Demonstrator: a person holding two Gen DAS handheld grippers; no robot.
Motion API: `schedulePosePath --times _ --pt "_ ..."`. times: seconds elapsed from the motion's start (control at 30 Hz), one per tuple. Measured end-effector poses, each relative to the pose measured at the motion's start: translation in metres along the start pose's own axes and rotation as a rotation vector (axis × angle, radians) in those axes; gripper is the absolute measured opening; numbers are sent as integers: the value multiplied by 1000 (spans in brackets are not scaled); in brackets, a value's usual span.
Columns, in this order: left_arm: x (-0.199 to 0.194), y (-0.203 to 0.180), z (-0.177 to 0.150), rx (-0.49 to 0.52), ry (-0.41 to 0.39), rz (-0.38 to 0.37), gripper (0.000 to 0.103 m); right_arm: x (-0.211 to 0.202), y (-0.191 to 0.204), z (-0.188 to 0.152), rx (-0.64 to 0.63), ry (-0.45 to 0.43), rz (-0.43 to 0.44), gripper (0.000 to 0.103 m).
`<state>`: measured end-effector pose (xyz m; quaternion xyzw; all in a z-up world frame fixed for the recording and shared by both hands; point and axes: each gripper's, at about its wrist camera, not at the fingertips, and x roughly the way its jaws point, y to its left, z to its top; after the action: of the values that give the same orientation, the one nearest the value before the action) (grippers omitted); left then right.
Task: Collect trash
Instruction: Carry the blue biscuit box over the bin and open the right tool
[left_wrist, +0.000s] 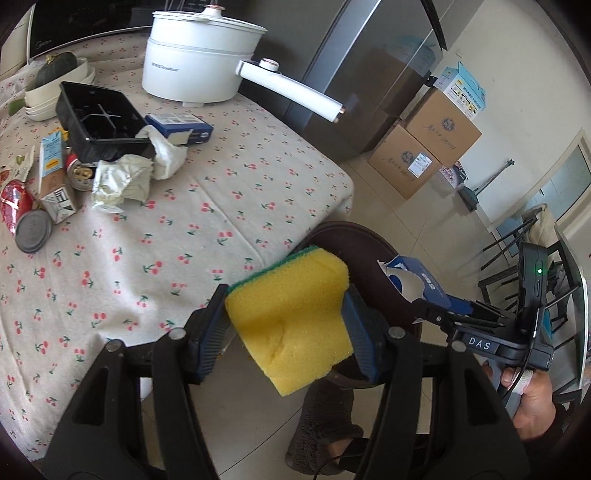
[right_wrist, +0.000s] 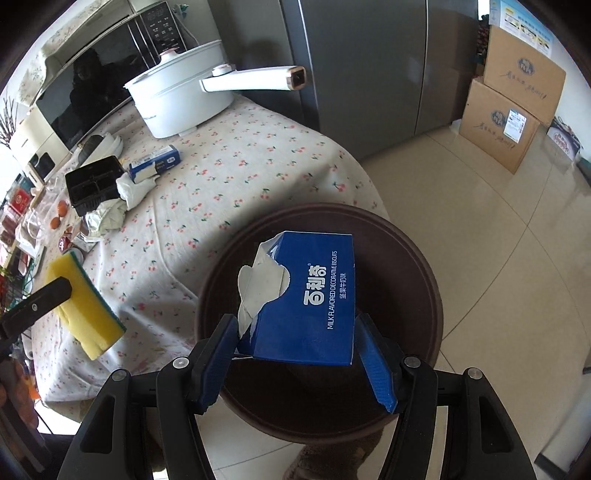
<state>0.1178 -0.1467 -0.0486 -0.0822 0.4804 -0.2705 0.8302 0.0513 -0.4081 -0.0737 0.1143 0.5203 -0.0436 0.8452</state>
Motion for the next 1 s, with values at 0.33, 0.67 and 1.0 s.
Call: schedulePosePath --times 0.33,0.67,1.0 --pt "38 -39 -5 110 -39 -97 66 8 -46 -18 51 43 -33 66" --pt "49 -34 -10 153 17 76 102 8 -54 -16 60 44 -35 66" --pt "24 -6 -13 138 24 158 102 16 -36 -6 55 60 -33 78"
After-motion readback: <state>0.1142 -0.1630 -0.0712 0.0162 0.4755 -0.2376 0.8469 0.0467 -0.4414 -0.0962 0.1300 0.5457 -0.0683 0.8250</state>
